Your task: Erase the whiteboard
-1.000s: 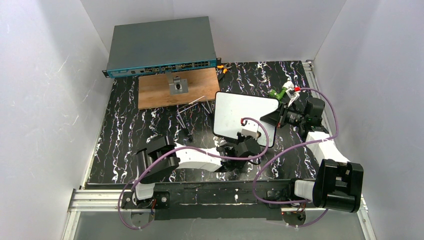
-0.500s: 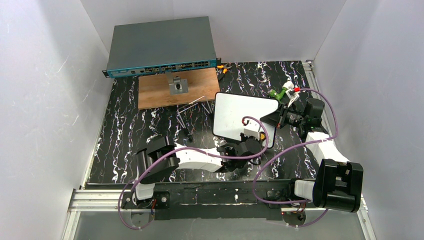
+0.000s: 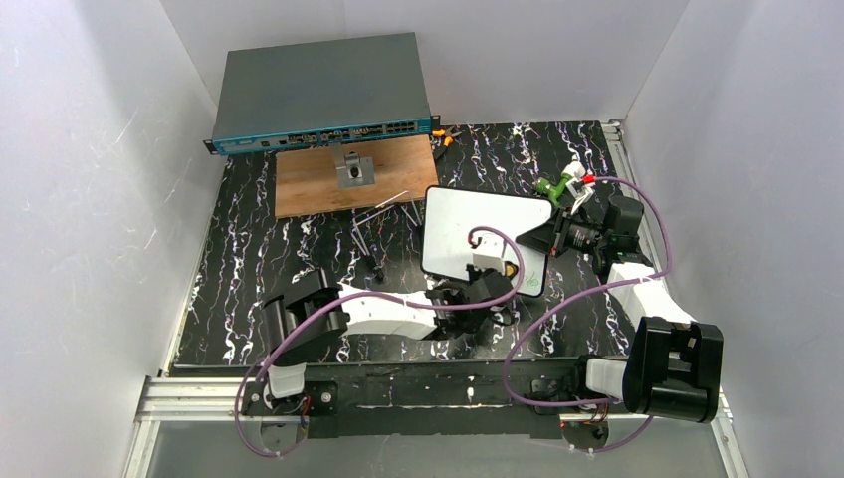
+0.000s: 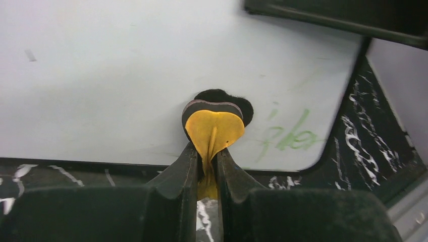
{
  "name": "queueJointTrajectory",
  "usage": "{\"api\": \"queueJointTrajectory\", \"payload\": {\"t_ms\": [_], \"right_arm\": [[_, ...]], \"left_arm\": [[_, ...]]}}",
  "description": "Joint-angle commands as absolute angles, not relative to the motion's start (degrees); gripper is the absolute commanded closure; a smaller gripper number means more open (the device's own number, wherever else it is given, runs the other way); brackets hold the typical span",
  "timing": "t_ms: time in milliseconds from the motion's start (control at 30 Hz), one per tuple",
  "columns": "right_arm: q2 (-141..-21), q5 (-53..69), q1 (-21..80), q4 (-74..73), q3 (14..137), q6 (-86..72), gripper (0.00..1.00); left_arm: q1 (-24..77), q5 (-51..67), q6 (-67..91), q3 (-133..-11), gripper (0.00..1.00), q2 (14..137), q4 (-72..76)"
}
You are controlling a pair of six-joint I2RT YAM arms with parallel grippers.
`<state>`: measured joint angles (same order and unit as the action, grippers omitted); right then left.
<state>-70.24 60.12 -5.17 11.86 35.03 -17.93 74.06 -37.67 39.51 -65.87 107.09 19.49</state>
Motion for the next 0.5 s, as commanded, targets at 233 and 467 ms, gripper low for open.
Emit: {"api": "queueJointTrajectory", "payload": {"t_ms": [233, 467], "right_arm": [[-68.64, 68.03, -4.35, 10.41, 36.56, -22.29, 0.99], [-68.52, 67.86, -4.36, 10.38, 36.57, -22.32, 0.99]], "left_arm": [[69.26, -39.64, 36.50, -59.68, 1.00, 102.93, 21.66], [73.10, -24.59, 29.67, -63.47, 1.00, 106.73, 32.41]]}}
